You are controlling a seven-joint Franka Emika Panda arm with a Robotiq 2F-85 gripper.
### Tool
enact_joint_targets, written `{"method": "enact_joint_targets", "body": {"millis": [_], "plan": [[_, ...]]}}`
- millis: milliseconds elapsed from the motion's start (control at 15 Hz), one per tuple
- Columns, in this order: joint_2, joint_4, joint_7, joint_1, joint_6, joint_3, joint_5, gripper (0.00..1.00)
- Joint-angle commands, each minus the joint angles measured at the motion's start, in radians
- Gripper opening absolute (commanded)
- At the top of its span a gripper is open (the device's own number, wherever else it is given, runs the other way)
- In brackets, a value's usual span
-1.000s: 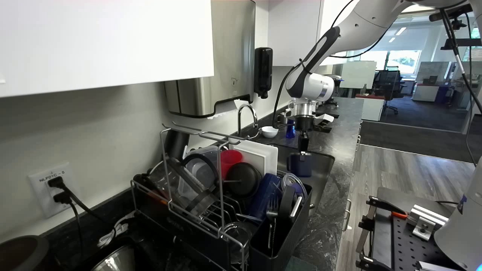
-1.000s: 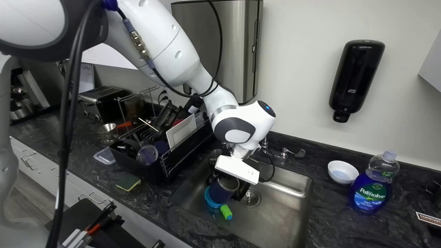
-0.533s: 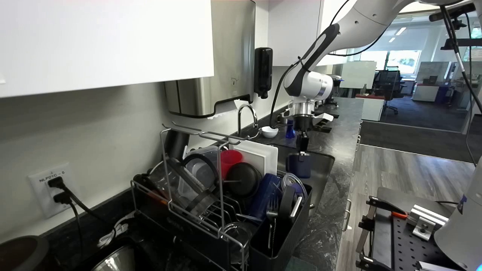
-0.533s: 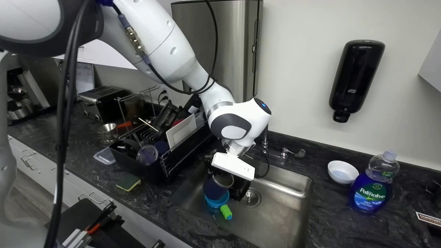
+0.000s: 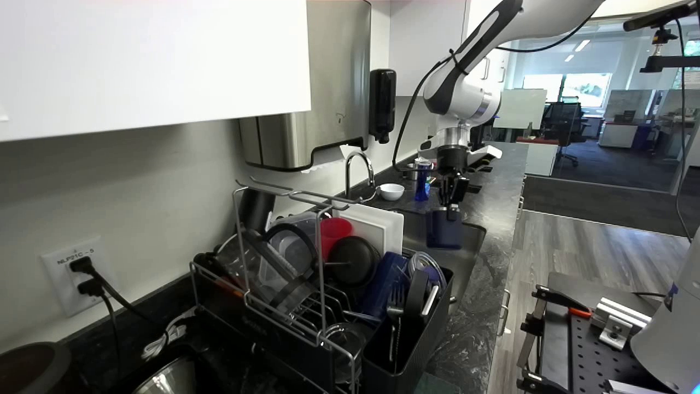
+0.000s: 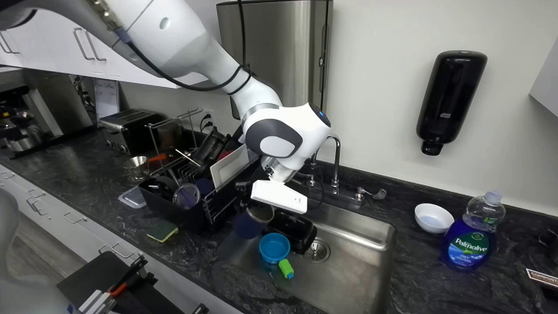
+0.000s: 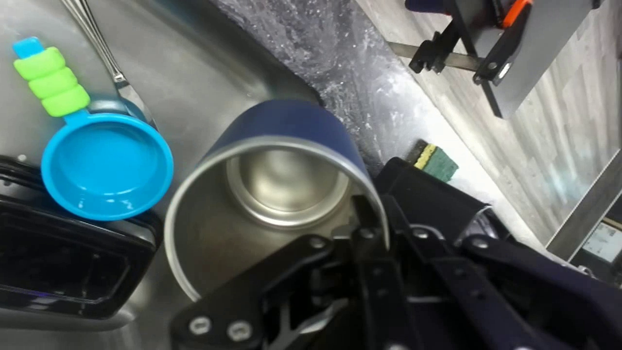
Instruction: Put the blue cup in the sink on the dish rack
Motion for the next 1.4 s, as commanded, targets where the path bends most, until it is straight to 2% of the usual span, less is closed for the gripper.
{"method": "enact_joint_targets", "body": {"millis": [0, 467, 933, 1333], "plan": [[-0.123, -0.087, -0.102, 0.040, -0.048, -0.059, 0.045, 0.02], [-0.285, -0.151, -0.191, 0.117, -0.188, -0.137, 0.067, 0.02], [-0.357, -0.175, -0.181, 0.199, -0.281, -0.153, 0.078, 0.02], [-0.364, -0.194, -0.106, 0.256, -0.270, -0.141, 0.246, 0.02]]}}
